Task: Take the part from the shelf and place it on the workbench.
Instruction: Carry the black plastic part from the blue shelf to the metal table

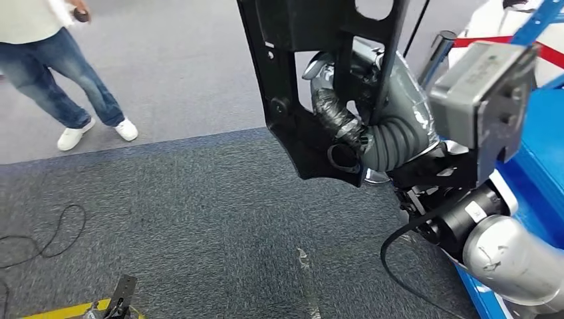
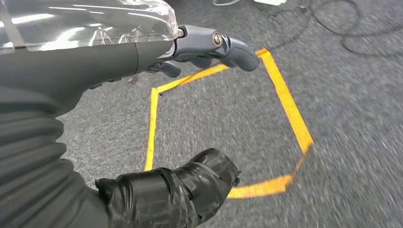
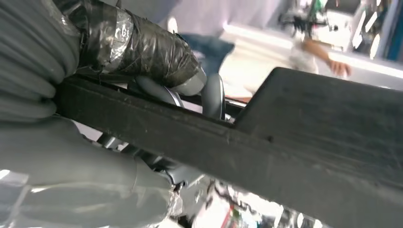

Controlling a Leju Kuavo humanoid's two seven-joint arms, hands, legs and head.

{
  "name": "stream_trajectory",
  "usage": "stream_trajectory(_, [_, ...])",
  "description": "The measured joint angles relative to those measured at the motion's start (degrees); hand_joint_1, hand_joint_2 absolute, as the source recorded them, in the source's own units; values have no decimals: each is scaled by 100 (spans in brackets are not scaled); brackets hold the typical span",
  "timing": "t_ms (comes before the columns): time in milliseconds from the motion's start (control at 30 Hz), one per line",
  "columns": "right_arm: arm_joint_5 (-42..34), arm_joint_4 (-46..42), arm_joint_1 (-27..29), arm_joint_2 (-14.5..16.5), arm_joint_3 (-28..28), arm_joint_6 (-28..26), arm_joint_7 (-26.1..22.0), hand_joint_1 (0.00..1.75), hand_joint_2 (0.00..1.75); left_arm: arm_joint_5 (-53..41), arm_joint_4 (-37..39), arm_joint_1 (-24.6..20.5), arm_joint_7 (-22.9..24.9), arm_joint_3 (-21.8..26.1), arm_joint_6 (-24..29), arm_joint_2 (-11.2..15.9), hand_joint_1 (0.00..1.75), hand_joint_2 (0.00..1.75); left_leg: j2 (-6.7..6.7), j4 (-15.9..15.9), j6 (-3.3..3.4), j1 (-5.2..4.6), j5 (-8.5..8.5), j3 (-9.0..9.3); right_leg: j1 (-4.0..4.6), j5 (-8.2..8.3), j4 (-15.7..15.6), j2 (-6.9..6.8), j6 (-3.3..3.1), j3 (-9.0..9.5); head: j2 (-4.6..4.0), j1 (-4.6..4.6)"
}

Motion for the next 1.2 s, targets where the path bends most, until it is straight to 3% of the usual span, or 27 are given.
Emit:
stream_trajectory(33, [-2, 16, 33, 1, 16, 2, 1, 175, 175, -4, 0, -3, 4, 0, -3, 3, 0, 175, -79, 5, 15, -16, -3, 2, 14, 53, 93, 16, -19, -95, -1, -1])
stream_trajectory(67, [-2, 34, 59, 1, 33, 4, 1, 175, 175, -14, 0, -2, 11, 1, -7, 6, 0, 175, -164, 15, 27, -29, -7, 4, 22, 208, -22, 38, -39, -92, 0, -1])
stream_trajectory(100, [-2, 51, 73, 1, 45, 6, 2, 175, 175, -24, 0, 2, 18, 1, -11, 7, 0, 175, -248, 30, 27, -36, -11, 5, 23, 428, -309, 88, -59, -1, 0, -1])
stream_trajectory(167, [1, 76, 76, 1, 54, 7, 1, 175, 175, -42, 0, 9, 27, 2, -18, 7, 0, 175, -393, 72, 3, -35, -22, -21, 5, 720, -929, 349, -90, 234, 0, -1])
stream_trajectory(233, [-19, 87, 76, 1, 54, 17, 2, 175, 175, -43, 0, 11, 26, 2, -53, 7, 0, 175, -508, 91, -54, -10, -10, -76, 7, 749, -1180, 528, -99, 344, 0, -3])
stream_trajectory(300, [-94, 90, 91, 12, 54, 45, -8, 175, 175, -39, 0, 30, 21, 2, -118, 15, 0, 175, -628, 69, -128, 17, 20, -107, 19, 760, -1234, 442, -130, 387, 0, -3])
stream_trajectory(333, [-125, 92, 104, 19, 53, 48, -24, 175, 175, -37, 2, 50, 16, 2, -152, 14, 0, 175, -588, 82, -155, 13, 12, -118, 14, 775, -1275, 384, -156, 420, 1, -4])
stream_trajectory(367, [-129, 95, 117, 27, 53, 36, -50, 175, 175, -34, 3, 64, 10, 3, -175, 13, 0, 175, -460, 160, -186, 2, -38, -155, 4, 789, -1318, 328, -183, 457, 1, -27])
stream_trajectory(433, [-79, 99, 140, 32, 48, -14, -77, 175, 175, -18, 7, 64, 13, 4, -230, 10, 0, 175, -70, 628, -243, -6, -286, -368, 10, 798, -1370, 212, -226, 523, 1, -62])
stream_trajectory(467, [-38, 99, 149, 33, 46, -24, -47, 175, 175, -2, 7, 55, 25, 5, -288, 13, 0, 175, 63, 967, -275, 7, -433, -527, 19, 790, -1372, 155, -242, 542, 1, -79])
stream_trajectory(533, [64, 105, 156, 33, 53, 12, 96, 175, 175, 51, 7, 60, 40, 25, -503, 17, 0, 175, 152, 1411, -325, 50, -543, -745, 22, 767, -1362, 60, -258, 563, 0, -77])
stream_trajectory(567, [122, 113, 153, 33, 62, 34, 170, 175, 175, 73, 7, 73, 33, 50, -641, 20, 0, 175, 169, 1368, -340, 69, -463, -725, 16, 755, -1354, 29, -251, 567, 0, -77])
stream_trajectory(633, [218, 125, 136, 34, 78, 64, 242, 175, 175, 102, 8, 93, 1, 99, -853, 31, 0, 175, 203, 773, -358, 100, -167, -426, 0, 718, -1323, -13, -213, 570, 0, -77])
stream_trajectory(700, [255, 128, 119, 36, 79, 96, 260, 175, 175, 105, 9, 90, -44, 123, -959, 41, 0, 175, 224, 218, -326, 81, -30, -125, 10, 673, -1296, -40, -148, 556, 1, -79])
stream_trajectory(733, [249, 128, 114, 37, 79, 125, 277, 175, 175, 105, 9, 88, -66, 136, -1005, 49, 0, 175, 224, 105, -291, 62, -43, -65, 18, 659, -1297, -48, -114, 553, 1, -80])
stream_trajectory(867, [193, 134, 120, 34, 94, 291, 320, 175, 175, 105, 9, 97, -105, 207, -1173, 74, 0, 175, 189, 30, -110, 36, -61, 19, 5, 585, -1262, -40, 12, 569, 1, -69])
stream_trajectory(933, [194, 142, 121, 31, 96, 317, 319, 175, 175, 105, 9, 94, -112, 229, -1197, 76, 0, 175, 187, -13, -28, 39, -78, 92, -3, 365, -770, 3, 29, 322, 1, -32])
stream_trajectory(1000, [193, 150, 143, 30, 104, 324, 317, 175, 175, 105, 9, 89, -119, 246, -1211, 78, 0, 175, 186, -16, 32, 15, -114, 128, 2, 142, -34, 34, 27, -122, 0, -3])
stream_trajectory(1033, [193, 156, 159, 31, 110, 326, 318, 175, 175, 105, 9, 89, -121, 252, -1215, 80, 0, 175, 178, -14, 48, 4, -136, 146, 1, 140, 187, 42, 26, -290, 1, 0])
stream_trajectory(1067, [191, 164, 171, 30, 116, 331, 318, 175, 175, 105, 9, 91, -124, 260, -1217, 81, 0, 175, 165, -11, 54, -3, -161, 168, 0, 240, 212, 45, 22, -364, 1, 0])
stream_trajectory(1100, [189, 171, 177, 29, 120, 335, 319, 175, 175, 104, 9, 93, -127, 268, -1219, 83, 0, 175, 148, -5, 52, -6, -190, 198, -1, 428, 29, 47, 13, -332, 1, 3])
stream_trajectory(1167, [186, 183, 173, 29, 122, 343, 319, 175, 175, 103, 9, 99, -131, 281, -1223, 84, 0, 175, 114, 19, 19, -16, -258, 256, 8, 839, -685, 54, -22, -60, 0, 10])
stream_trajectory(1200, [185, 185, 166, 29, 122, 345, 319, 175, 175, 102, 9, 101, -133, 284, -1227, 84, 0, 175, 102, 35, -8, -25, -294, 272, 19, 940, -987, 58, -39, 77, 0, 11])
